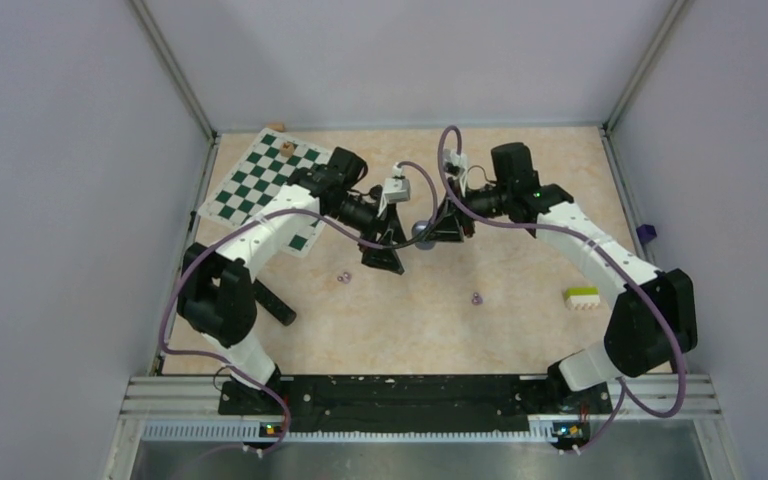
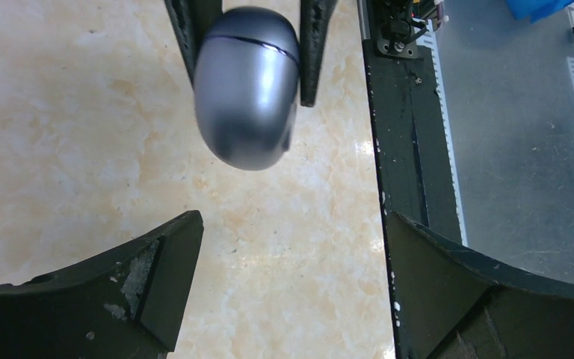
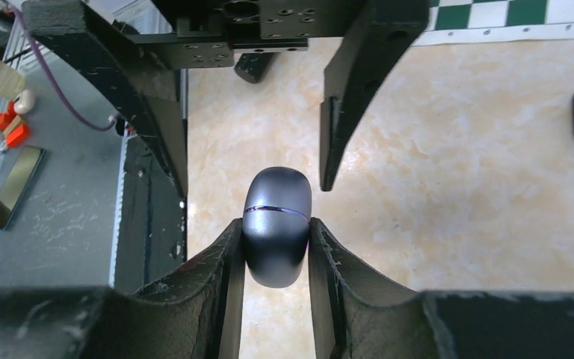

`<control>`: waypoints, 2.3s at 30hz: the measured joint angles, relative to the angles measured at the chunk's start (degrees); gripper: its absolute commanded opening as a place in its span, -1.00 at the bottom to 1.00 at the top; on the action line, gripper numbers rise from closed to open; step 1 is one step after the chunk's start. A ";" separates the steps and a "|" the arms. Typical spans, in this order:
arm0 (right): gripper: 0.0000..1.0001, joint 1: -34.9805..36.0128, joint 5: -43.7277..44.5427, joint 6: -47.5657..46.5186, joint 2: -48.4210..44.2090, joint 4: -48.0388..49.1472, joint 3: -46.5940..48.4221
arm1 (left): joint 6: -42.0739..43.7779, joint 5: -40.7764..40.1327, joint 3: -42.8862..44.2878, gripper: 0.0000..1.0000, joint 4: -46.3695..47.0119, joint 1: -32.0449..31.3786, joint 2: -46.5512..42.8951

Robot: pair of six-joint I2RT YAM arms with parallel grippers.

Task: Insert the wireless bluetooth earbuds into the charging case
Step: Pass from the right arm to the left

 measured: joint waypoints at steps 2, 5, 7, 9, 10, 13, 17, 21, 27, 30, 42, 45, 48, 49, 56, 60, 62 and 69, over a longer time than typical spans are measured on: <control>-0.39 0.83 -0.11 -0.72 -1.01 0.02 -1.77 | -1.01 0.00 -1.46 0.98 1.46 -0.63 -0.26; -0.39 1.44 -0.26 -1.07 -1.36 -0.09 -3.65 | -2.49 0.09 -3.30 0.95 2.67 -1.88 -0.52; -0.39 1.57 -0.22 -1.38 -1.36 -0.04 -4.26 | -3.74 0.52 -3.69 0.91 3.28 -2.62 -0.52; -0.39 1.68 -0.15 -1.84 -1.40 0.00 -4.63 | -5.29 1.57 -3.69 0.86 4.48 -3.15 -0.52; -0.39 1.79 -0.15 -2.01 -1.40 -0.07 -4.66 | -5.81 1.92 -3.69 0.82 4.98 -3.28 -0.52; -0.39 2.27 -0.11 -2.51 -1.49 0.02 -4.79 | -8.24 2.64 -3.89 0.73 7.15 -3.39 -0.55; -0.39 2.93 -0.09 -3.04 -1.60 -0.04 -4.98 | -10.60 2.86 -4.57 0.54 9.51 -3.39 -0.63; -0.38 3.37 0.04 -3.91 -1.60 -0.24 -4.98 | -11.96 2.91 -4.85 0.41 10.75 -3.39 -0.68; -0.38 3.56 0.07 -4.94 -1.60 -0.74 -4.98 | -12.96 3.28 -4.87 0.24 11.78 -3.41 -0.70; -0.38 3.56 0.04 -5.22 -1.57 -1.31 -4.98 | -13.03 3.28 -4.87 0.12 11.85 -3.45 -0.70; -0.38 4.37 -0.55 -6.03 -0.61 -2.99 -4.98 | -13.49 3.04 -5.40 0.07 12.17 -3.45 -0.70; -0.38 4.61 -0.48 -6.05 0.07 -3.04 -4.98 | -13.84 3.13 -5.40 0.07 12.22 -3.45 -0.70; -0.38 4.76 -0.61 -6.03 0.63 -3.06 -4.96 | -13.97 2.93 -5.42 -0.05 12.22 -3.45 -0.70; -0.38 4.76 -0.66 -6.01 0.68 -3.08 -4.96 | -13.99 2.78 -5.49 -0.13 12.24 -3.45 -0.68; -0.38 4.92 -1.01 -5.51 0.68 -3.37 -4.96 | -13.73 1.92 -5.53 -0.54 12.28 -3.54 -0.68; -0.16 4.92 -0.90 -5.35 0.68 -3.43 -4.96 | -13.84 1.73 -5.53 -0.64 12.26 -3.61 -0.68; 0.02 4.94 -0.72 -5.33 0.68 -3.43 -4.96 | -13.94 1.70 -5.53 -0.66 12.28 -3.63 -0.68; 0.36 4.92 2.36 -6.14 0.57 -3.32 -4.96 | -14.40 1.73 -5.53 -0.74 12.24 -4.09 -0.68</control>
